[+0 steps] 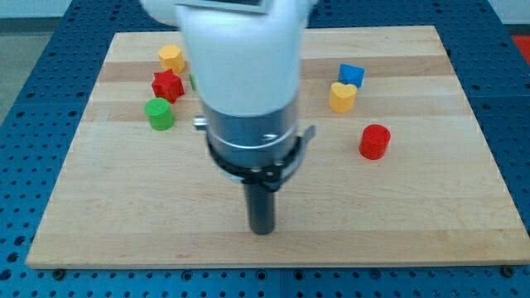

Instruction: Slide the blue cube to the center

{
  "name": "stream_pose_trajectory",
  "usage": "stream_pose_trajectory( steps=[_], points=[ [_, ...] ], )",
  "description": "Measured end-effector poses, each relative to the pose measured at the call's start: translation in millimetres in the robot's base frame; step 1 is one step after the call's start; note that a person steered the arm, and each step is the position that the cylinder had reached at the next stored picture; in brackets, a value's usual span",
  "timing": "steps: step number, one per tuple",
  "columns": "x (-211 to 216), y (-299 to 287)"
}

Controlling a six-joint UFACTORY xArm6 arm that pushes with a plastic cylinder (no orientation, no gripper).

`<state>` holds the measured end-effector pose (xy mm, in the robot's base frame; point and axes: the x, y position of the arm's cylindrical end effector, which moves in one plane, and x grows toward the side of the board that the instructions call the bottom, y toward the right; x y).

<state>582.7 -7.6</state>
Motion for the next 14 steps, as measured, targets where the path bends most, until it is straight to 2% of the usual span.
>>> stream_pose_trajectory(
  steps=[2, 5, 6, 7, 8, 10, 11, 13, 14],
  points=[
    [-16, 28],
    [-91, 11],
    [-94, -8],
    [-70, -10],
    [-64, -13],
    [-134, -23],
    [-146, -32],
    [-122, -66],
    [-133, -68]
  ],
)
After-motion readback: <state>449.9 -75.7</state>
